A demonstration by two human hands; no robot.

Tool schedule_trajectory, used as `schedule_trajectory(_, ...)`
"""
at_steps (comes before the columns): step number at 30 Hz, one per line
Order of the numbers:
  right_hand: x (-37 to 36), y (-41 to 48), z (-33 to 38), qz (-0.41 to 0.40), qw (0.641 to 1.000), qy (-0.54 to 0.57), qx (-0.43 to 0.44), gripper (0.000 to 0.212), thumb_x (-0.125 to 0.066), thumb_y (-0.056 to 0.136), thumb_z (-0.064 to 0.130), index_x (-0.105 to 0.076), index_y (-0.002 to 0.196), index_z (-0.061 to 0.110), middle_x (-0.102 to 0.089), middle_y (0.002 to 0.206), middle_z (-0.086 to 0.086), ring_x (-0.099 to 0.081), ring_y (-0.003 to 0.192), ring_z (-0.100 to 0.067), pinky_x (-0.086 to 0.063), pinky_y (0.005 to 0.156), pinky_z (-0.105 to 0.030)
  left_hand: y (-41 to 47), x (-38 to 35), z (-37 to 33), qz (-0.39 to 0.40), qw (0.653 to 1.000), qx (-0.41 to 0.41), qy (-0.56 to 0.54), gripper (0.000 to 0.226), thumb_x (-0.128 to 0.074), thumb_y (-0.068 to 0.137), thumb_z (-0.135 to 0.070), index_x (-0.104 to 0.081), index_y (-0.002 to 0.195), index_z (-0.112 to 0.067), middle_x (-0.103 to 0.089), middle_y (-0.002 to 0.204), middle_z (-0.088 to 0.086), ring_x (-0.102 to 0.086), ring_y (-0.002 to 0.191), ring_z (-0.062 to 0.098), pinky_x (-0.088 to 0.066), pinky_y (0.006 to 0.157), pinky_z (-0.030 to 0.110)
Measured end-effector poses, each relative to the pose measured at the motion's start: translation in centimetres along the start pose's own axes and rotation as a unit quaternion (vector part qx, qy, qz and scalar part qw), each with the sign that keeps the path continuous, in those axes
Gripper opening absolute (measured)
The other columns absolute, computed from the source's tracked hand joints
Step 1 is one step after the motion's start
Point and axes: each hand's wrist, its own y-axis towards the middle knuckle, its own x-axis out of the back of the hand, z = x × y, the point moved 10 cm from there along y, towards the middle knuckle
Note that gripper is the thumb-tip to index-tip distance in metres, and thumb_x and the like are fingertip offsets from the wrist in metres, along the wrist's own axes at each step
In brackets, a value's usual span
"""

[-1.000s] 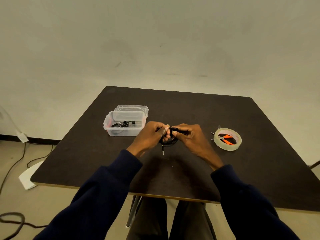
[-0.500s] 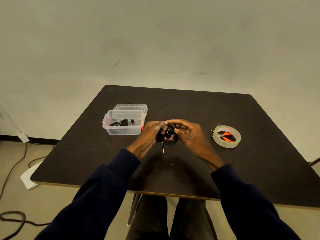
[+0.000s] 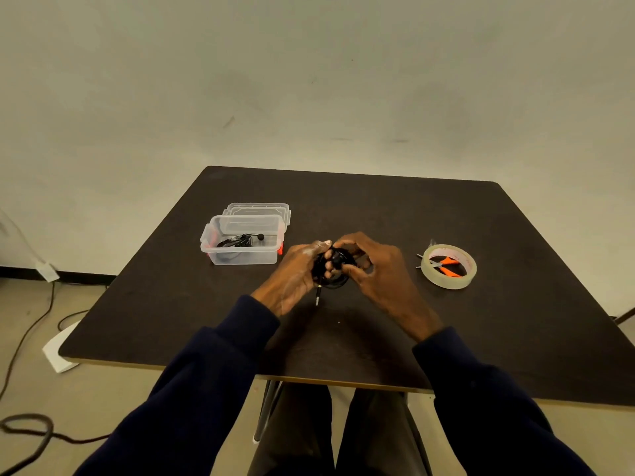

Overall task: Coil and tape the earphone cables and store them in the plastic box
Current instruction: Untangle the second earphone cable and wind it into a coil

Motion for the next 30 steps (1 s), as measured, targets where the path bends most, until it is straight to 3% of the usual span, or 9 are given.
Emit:
schedule_trajectory(3,0.4,-0.3,0.4,-0.023,0.998,-0.047,0.044,0.029,-0.075,0.088,0.024,-0.072,0.115,0.012,-0.069,0.114,-0.004,-0.063,0.100,-0.006,-0.055,0.084,-0.018,0.3,0.5,0.4,-0.008,1.000,0.004,0.015,0.029,-0.049,0.107,-0.020,-0.060,0.082,-0.009,-0.052,0.067,0.003,-0.051,0.057,0.011,-0.043,0.061,0.026)
schedule_trajectory(6,0.4,-0.6,0.8,-0.027,0.994,-0.074,0.073,0.022,-0.073,0.093,0.016,-0.073,0.114,0.012,-0.063,0.117,-0.007,-0.062,0.105,-0.014,-0.055,0.090,-0.024,0.1,0.1,0.8,0.006,0.999,0.007,0.034,0.027,-0.049,0.108,-0.021,-0.064,0.088,-0.010,-0.057,0.069,0.001,-0.050,0.058,0.009,-0.040,0.061,0.025)
schedule_trajectory(12,0.2,-0.8,1.5,-0.012,0.991,-0.074,0.112,0.019,-0.067,0.095,0.005,-0.074,0.113,0.010,-0.067,0.109,-0.008,-0.064,0.097,-0.016,-0.057,0.083,-0.029,-0.3,-0.2,1.6,0.036,0.999,0.026,0.015,0.027,-0.046,0.108,-0.019,-0.064,0.089,-0.011,-0.058,0.074,0.001,-0.054,0.064,0.010,-0.046,0.061,0.022)
schedule_trajectory(17,0.0,-0.9,-1.2,-0.006,0.998,0.054,-0.017,0.033,-0.075,0.088,0.000,-0.075,0.117,0.014,-0.071,0.111,0.000,-0.068,0.101,-0.008,-0.060,0.086,-0.031,0.2,0.3,2.1,0.020,0.999,0.028,0.009,0.031,-0.043,0.109,-0.015,-0.058,0.081,-0.010,-0.051,0.071,0.000,-0.049,0.061,0.009,-0.042,0.054,0.018)
schedule_trajectory(20,-0.7,-1.0,-2.3,0.020,0.994,0.082,-0.075,0.041,-0.078,0.087,0.002,-0.072,0.124,0.016,-0.071,0.115,0.002,-0.069,0.103,-0.007,-0.061,0.089,-0.031,0.3,0.2,2.3,0.027,0.999,0.035,0.013,0.033,-0.044,0.108,-0.014,-0.058,0.080,-0.010,-0.050,0.068,-0.001,-0.046,0.059,0.008,-0.039,0.054,0.017)
schedule_trajectory(22,-0.9,-0.8,-2.6,0.035,0.991,0.080,-0.097,0.035,-0.077,0.088,0.003,-0.075,0.120,0.017,-0.074,0.113,0.003,-0.071,0.102,-0.005,-0.061,0.090,-0.031,0.4,0.2,2.2,0.027,0.999,0.029,0.025,0.033,-0.044,0.109,-0.014,-0.059,0.080,-0.009,-0.050,0.069,-0.001,-0.045,0.058,0.007,-0.038,0.055,0.017)
schedule_trajectory(26,-1.0,-0.5,-3.1,0.047,0.983,0.108,-0.139,0.034,-0.072,0.088,-0.005,-0.077,0.111,0.020,-0.077,0.101,0.007,-0.074,0.094,-0.005,-0.062,0.087,-0.032,0.4,0.9,1.1,0.017,0.988,-0.032,0.148,0.042,-0.048,0.108,-0.020,-0.059,0.069,-0.013,-0.047,0.066,0.003,-0.040,0.060,0.010,-0.032,0.058,0.023)
schedule_trajectory(30,-1.7,-0.5,-3.9,0.080,0.964,0.183,-0.176,0.032,-0.072,0.090,-0.004,-0.071,0.116,0.016,-0.077,0.096,-0.007,-0.076,0.091,-0.018,-0.062,0.089,-0.037,-0.3,1.0,0.1,0.006,0.969,-0.078,0.236,0.045,-0.046,0.109,-0.024,-0.057,0.066,-0.014,-0.047,0.059,-0.001,-0.039,0.057,0.009,-0.031,0.057,0.024)
